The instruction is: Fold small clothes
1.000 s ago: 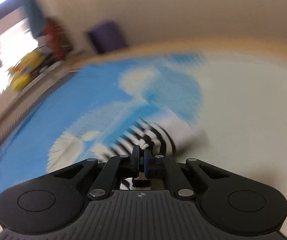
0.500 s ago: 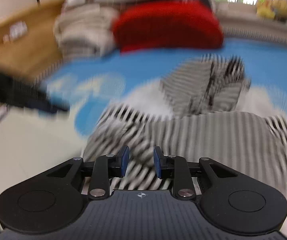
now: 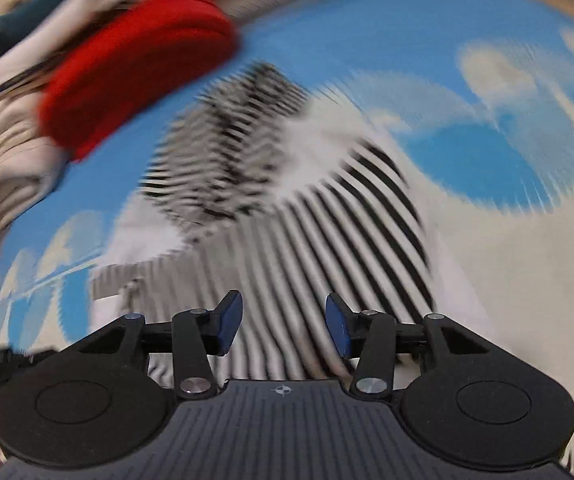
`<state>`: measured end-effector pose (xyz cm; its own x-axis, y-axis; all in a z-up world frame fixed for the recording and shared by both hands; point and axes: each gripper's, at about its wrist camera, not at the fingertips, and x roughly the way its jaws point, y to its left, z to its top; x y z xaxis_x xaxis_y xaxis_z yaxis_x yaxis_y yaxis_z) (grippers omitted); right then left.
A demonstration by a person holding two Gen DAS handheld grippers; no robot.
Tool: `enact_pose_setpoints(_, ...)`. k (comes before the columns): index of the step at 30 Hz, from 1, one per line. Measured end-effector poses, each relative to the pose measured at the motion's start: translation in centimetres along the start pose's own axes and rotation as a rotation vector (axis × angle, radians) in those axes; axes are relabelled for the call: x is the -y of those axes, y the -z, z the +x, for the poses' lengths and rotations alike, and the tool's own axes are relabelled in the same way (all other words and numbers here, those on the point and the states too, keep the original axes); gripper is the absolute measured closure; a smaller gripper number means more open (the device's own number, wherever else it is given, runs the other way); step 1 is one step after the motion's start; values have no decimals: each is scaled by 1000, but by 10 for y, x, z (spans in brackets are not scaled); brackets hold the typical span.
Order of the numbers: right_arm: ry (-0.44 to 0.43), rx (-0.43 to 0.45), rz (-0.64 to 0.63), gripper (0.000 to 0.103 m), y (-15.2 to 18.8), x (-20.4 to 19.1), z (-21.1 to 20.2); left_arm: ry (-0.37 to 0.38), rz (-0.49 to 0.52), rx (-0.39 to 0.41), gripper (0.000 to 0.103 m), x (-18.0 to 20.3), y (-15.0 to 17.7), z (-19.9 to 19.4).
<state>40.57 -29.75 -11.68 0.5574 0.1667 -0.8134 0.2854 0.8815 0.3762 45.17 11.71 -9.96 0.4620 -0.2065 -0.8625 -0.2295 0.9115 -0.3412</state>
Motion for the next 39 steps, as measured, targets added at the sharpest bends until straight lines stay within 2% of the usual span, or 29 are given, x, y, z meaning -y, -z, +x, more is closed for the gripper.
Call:
enact_pose_setpoints(3, 42, -68, 70, 55, 1, 25, 16, 44, -85, -68, 70, -6, 3, 23)
enact_pose_setpoints(5, 50, -122, 177, 55, 1, 48, 26, 67, -144, -111, 70, -7, 6, 37)
enact_pose_setpoints(8, 52, -179, 300, 58, 8, 75, 32, 37, -171, -119, 70, -1, 7, 49)
enact_pose_setpoints(11, 38, -179, 340, 67, 7, 85, 29, 4, -198, -98, 70, 2, 6, 53)
enact_pose_setpoints(13, 46, -166, 332, 73, 7, 86, 26, -21, -202, -67, 81, 5, 6, 51)
enact_pose_setpoints(14, 56, -159, 331, 79, 6, 87, 25, -41, -197, -45, 92, 8, 6, 48)
enact_pose_setpoints(16, 73, -156, 343, 88, 4, 91, 24, -68, -176, -1, 98, 16, 7, 37)
enact_pose_setpoints(19, 95, -133, 360, 90, 1, 88, 16, -46, -117, 71, 100, 34, 10, 8)
enact_pose_setpoints(22, 80, -114, 357, 81, 3, 76, 4, -31, -82, 129, 100, 43, 16, -19)
enact_pose_setpoints(23, 67, -122, 369, 68, 6, 76, 2, -41, -93, 117, 100, 42, 17, -19)
enact_pose_setpoints(24, 58, -138, 387, 48, 9, 76, 2, -61, -115, 92, 98, 37, 18, -16)
enact_pose_setpoints(25, 52, -163, 410, 42, 12, 78, 5, -97, -150, 55, 98, 29, 19, -11)
enact_pose_setpoints(27, 59, -197, 441, 40, 16, 83, 14, -163, -191, 15, 98, 15, 19, -4)
enact_pose_setpoints(28, 74, -199, 458, 41, 17, 86, 17, -181, -190, 26, 98, 11, 17, -5)
enact_pose_setpoints(31, 105, -176, 519, 51, 18, 98, 20, -179, -117, 112, 97, 18, 10, -17)
enact_pose_setpoints(32, 110, -165, 535, 65, 18, 101, 19, -166, -81, 124, 97, 23, 9, -17)
enact_pose_setpoints(33, 114, -149, 547, 93, 18, 103, 16, -152, -64, 120, 97, 25, 8, -16)
enact_pose_setpoints(35, 111, -114, 563, 96, 18, 108, 9, -123, -53, 88, 97, 28, 9, -7)
enact_pose_setpoints(39, 179, -55, 579, 97, 16, 114, -2, -105, -65, 0, 97, 23, 15, 14)
